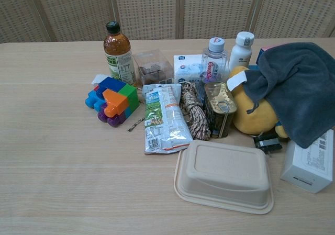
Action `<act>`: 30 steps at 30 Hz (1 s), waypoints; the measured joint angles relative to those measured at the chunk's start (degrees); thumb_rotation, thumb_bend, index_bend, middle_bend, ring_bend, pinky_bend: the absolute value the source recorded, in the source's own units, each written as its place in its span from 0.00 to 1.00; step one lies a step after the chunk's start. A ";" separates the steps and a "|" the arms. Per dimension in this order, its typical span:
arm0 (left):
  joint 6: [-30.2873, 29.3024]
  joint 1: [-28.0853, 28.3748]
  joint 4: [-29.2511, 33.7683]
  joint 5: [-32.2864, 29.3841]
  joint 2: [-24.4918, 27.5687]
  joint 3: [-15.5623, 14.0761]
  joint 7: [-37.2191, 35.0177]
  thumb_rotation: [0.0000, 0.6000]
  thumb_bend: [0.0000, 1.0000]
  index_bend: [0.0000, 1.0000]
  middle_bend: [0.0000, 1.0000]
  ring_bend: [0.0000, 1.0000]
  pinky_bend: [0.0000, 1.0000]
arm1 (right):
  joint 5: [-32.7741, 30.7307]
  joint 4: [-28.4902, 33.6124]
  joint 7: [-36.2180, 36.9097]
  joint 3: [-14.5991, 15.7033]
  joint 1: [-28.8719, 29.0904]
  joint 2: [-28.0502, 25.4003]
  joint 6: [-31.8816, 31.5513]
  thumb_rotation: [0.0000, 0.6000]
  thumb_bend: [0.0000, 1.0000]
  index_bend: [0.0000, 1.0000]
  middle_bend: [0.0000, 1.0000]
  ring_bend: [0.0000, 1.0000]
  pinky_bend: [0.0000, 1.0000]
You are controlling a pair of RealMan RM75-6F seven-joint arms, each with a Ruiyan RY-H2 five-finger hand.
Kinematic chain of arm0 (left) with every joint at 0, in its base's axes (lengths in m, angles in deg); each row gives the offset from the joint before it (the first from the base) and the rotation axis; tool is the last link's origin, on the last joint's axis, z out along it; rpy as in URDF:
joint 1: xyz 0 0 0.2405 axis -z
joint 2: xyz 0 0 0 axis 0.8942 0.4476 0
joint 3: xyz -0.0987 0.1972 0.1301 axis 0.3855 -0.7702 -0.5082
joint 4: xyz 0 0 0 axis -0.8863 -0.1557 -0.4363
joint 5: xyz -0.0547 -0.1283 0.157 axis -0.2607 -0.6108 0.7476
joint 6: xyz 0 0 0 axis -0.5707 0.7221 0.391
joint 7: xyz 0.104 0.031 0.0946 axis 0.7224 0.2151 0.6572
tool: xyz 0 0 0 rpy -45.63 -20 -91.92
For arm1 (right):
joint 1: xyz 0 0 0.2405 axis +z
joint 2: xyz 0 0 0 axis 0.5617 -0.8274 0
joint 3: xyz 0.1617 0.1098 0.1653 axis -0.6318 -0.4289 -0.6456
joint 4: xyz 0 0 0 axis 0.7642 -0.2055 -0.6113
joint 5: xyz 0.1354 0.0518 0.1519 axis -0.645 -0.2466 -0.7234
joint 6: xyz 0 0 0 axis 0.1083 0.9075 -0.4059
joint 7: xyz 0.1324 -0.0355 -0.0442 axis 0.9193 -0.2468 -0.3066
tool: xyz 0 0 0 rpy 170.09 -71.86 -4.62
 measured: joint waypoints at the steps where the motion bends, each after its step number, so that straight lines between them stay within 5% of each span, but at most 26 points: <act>1: 0.05 -0.04 -0.03 -0.02 -0.07 -0.08 -0.01 1.00 0.13 0.00 0.00 0.00 0.00 | -0.01 0.02 -0.05 0.03 0.06 0.07 0.12 0.79 0.15 0.00 0.00 0.00 0.00; 17: -0.54 0.03 1.08 0.62 0.81 0.34 0.59 1.00 0.13 0.00 0.00 0.00 0.00 | 2.44 1.04 1.88 1.09 0.63 1.00 1.57 0.78 0.15 0.00 0.00 0.00 0.00; 30: -0.31 0.36 0.94 0.74 0.86 0.47 0.29 1.00 0.13 0.00 0.00 0.00 0.00 | 4.95 0.64 -0.37 1.82 7.71 6.63 10.21 0.79 0.15 0.00 0.00 0.00 0.00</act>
